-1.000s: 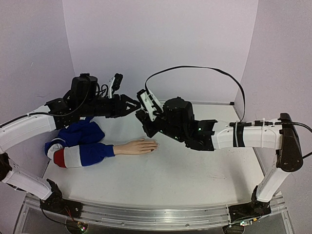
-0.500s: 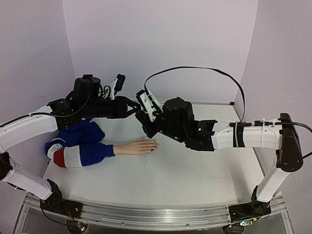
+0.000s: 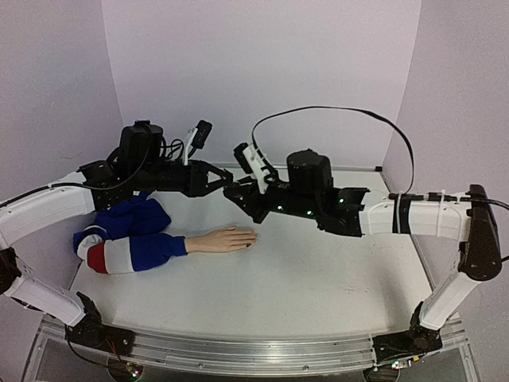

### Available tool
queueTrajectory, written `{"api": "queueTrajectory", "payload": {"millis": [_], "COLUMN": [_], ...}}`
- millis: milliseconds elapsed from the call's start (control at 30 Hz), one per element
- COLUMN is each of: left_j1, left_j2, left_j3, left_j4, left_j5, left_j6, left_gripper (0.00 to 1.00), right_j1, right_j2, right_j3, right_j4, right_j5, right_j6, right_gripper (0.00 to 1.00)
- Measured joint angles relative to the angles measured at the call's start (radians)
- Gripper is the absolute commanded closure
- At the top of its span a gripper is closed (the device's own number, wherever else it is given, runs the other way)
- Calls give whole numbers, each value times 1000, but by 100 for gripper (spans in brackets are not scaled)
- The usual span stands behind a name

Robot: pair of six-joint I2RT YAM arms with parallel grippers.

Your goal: Paint the nails

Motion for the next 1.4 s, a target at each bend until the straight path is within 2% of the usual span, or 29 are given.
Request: {"api": "queueTrajectory", "payload": {"millis": [133,233,300,400,500,533,600,700,767,833,900,1000,1133,1300,1400], "left_j1": [27,33,25,1,-13,-15,-18,-17,-10,-1,6,13,16,16,18], "left_j2": [12,16,16,16,16,16,13,-11,-36,-62,-87,-131,-178,-175,-154], "left_j3": [0,0,0,0,1,1,1,2,1,0,-2,-8,-8,-8,-8], "left_j4": [68,119,155,195,202,202,200,144,76,-6,-61,-108,-122,-113,-92], "left_j5": [249,483,631,751,784,783,770,720,669,601,536,435,250,26,-34], "left_j6": [121,194,227,261,275,277,277,285,301,302,297,282,201,40,-26], "left_gripper": [100,100,100,100,98,92,72,47,39,25,17,14,14,18,23], "right_j1": [-126,-168,-166,-143,-133,-133,-133,-143,-166,-186,-200,-199,-169,-43,31], "right_j2": [-43,-46,-43,-24,-14,-14,-13,-13,-18,-37,-72,-116,-148,-123,-70], "right_j3": [-9,-27,-45,-59,-76,-82,-91,-109,-114,-113,-112,-112,-111,-91,-46], "right_j4": [-12,81,200,366,460,481,509,550,577,535,431,298,161,68,44], "right_j5": [-515,-885,-1042,-1173,-1215,-1218,-1220,-1205,-1181,-1124,-1038,-883,-589,-162,-9], "right_j6": [120,289,433,604,703,724,748,748,711,626,513,372,214,62,1], "right_gripper": [100,100,100,100,100,100,100,100,100,100,100,100,100,100,100]}}
